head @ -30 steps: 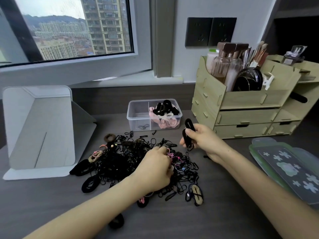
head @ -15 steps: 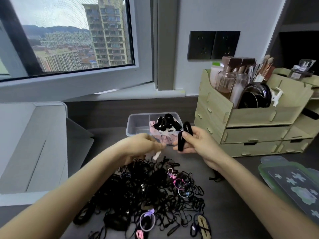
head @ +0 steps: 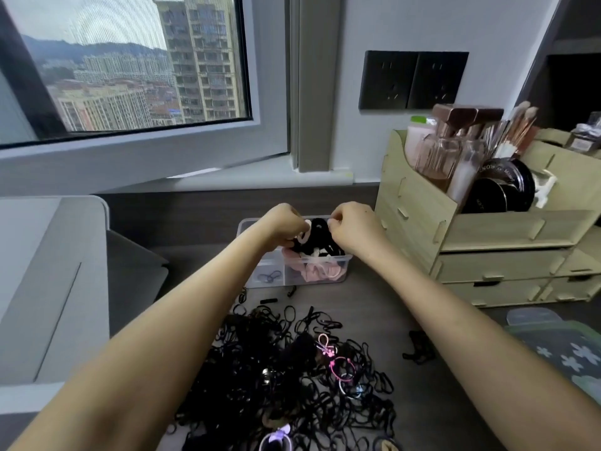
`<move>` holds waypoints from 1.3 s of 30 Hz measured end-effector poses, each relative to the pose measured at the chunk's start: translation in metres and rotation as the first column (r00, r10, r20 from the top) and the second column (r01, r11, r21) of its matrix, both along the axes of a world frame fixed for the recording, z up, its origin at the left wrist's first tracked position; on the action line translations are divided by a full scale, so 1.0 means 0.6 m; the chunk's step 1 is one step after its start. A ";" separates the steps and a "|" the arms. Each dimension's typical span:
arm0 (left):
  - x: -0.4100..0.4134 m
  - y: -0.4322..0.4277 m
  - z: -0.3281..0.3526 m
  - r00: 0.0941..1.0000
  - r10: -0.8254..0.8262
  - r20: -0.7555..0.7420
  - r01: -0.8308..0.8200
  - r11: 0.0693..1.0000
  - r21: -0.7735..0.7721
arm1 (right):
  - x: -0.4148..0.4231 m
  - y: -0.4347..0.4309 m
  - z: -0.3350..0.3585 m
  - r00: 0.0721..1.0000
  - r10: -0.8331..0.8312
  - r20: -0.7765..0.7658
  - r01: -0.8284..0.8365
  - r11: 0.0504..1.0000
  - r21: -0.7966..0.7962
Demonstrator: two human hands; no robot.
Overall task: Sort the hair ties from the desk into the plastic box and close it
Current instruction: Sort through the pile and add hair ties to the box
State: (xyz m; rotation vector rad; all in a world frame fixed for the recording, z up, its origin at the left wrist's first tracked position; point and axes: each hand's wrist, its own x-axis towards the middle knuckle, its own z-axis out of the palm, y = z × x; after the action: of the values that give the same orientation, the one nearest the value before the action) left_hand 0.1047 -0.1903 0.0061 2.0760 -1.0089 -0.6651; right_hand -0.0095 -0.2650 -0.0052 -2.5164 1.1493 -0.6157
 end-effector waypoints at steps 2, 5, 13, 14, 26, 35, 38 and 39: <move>0.000 0.001 -0.005 0.998 -0.024 0.063 0.023 1.000 0.018 | -0.030 0.024 -0.002 0.997 0.074 -0.036 -0.076 0.997 -0.034; -0.009 0.025 0.000 0.981 -0.046 0.191 0.054 0.998 -0.041 | -0.091 0.072 -0.013 0.913 0.314 -0.261 -0.290 0.949 0.126; -0.096 0.165 -0.029 0.856 -0.302 0.419 0.302 0.951 0.067 | -0.166 0.132 -0.076 0.750 0.445 -0.489 -0.426 0.891 0.156; -0.109 0.176 -0.040 0.816 -0.359 0.453 0.332 0.933 0.141 | -0.171 0.134 -0.077 0.778 0.427 -0.461 -0.416 0.900 0.130; -0.108 0.203 -0.075 0.787 -0.402 0.467 0.299 0.912 0.280 | -0.222 0.144 -0.031 0.943 0.333 -0.012 -0.315 0.902 0.295; -0.092 0.207 -0.076 0.895 -0.254 0.368 0.208 0.965 0.162 | -0.180 0.161 -0.068 0.967 0.218 0.134 -0.255 0.858 0.447; -0.069 0.218 -0.064 0.965 -0.132 0.226 0.134 0.991 0.004 | -0.170 0.178 -0.070 0.956 0.286 0.063 -0.292 0.910 0.295; -0.063 0.222 -0.062 0.975 -0.097 0.202 0.104 0.994 -0.025 | -0.167 0.184 -0.070 0.957 0.290 -0.005 -0.282 0.933 0.225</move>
State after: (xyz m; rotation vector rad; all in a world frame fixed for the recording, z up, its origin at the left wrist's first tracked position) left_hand 0.0666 -0.0572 -0.0310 2.1031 -1.2363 -0.4906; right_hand -0.1099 -0.1544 -0.0473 -2.4437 0.7891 -0.3421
